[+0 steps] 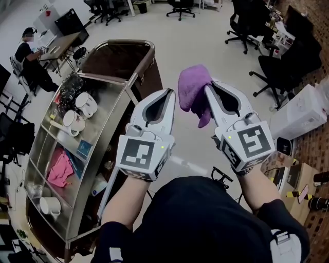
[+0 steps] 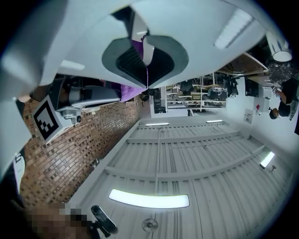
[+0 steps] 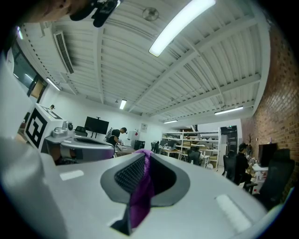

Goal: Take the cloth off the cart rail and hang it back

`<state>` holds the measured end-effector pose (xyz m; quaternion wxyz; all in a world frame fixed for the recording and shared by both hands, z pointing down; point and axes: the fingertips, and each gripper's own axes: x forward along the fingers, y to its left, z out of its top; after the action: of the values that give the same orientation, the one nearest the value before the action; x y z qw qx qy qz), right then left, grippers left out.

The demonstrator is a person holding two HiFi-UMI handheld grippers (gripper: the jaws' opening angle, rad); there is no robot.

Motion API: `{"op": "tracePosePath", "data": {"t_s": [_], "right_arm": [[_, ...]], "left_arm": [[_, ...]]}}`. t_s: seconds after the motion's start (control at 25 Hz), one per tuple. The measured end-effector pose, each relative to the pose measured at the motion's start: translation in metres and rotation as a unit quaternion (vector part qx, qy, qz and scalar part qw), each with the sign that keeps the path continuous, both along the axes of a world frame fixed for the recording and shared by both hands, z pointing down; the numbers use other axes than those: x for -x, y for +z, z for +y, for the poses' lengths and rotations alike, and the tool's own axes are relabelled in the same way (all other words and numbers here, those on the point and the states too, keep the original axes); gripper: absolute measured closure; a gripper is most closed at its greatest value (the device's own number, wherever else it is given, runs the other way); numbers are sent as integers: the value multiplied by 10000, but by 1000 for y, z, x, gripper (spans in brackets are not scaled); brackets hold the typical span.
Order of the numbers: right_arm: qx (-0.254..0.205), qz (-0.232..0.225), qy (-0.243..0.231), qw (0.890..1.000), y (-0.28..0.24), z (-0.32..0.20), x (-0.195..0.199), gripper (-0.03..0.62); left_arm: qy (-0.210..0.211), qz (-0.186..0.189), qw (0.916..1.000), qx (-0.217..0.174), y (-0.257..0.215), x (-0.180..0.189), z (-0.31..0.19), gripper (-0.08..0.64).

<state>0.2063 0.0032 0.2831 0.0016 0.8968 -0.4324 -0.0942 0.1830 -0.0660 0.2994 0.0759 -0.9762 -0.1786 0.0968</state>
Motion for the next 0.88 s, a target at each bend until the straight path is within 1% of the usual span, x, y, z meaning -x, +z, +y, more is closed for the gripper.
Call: {"op": "tracePosePath", "data": {"t_s": [0.24, 0.28, 0.36, 0.4, 0.44, 0.52, 0.56, 0.64, 0.88], "right_arm": [[-26, -26, 36, 10000, -2, 2, -31, 560], [-28, -37, 32, 10000, -1, 4, -38, 560], [-18, -79, 13, 10000, 2, 9, -54, 560], [-19, -96, -13, 10000, 4, 12, -62, 560], [-24, -108, -49, 9999, 5, 15, -71, 560], [-38, -136, -138, 9998, 5, 23, -89, 560], [-44, -150, -188, 9997, 4, 27, -99, 560], [-46, -163, -303, 9994, 3, 35, -118, 560], [35, -157, -778, 9968, 5, 47, -175, 560]], "left_arm": [[52, -45, 10000, -22, -2, -31, 2, 552], [18, -133, 9999, -28, 2, -37, 3, 552], [-94, -475, 9988, -7, 11, -50, 6, 552], [-139, -543, 9984, 3, 13, -58, 9, 552], [-165, -498, 9986, 1, 13, -67, 13, 552], [-181, -217, 9996, -41, 7, -87, 21, 552], [-205, -162, 9996, -74, 6, -96, 26, 552], [-305, -163, 9993, -115, 4, -114, 35, 552], [-768, -166, 9969, -6, 6, -167, 51, 552]]}}
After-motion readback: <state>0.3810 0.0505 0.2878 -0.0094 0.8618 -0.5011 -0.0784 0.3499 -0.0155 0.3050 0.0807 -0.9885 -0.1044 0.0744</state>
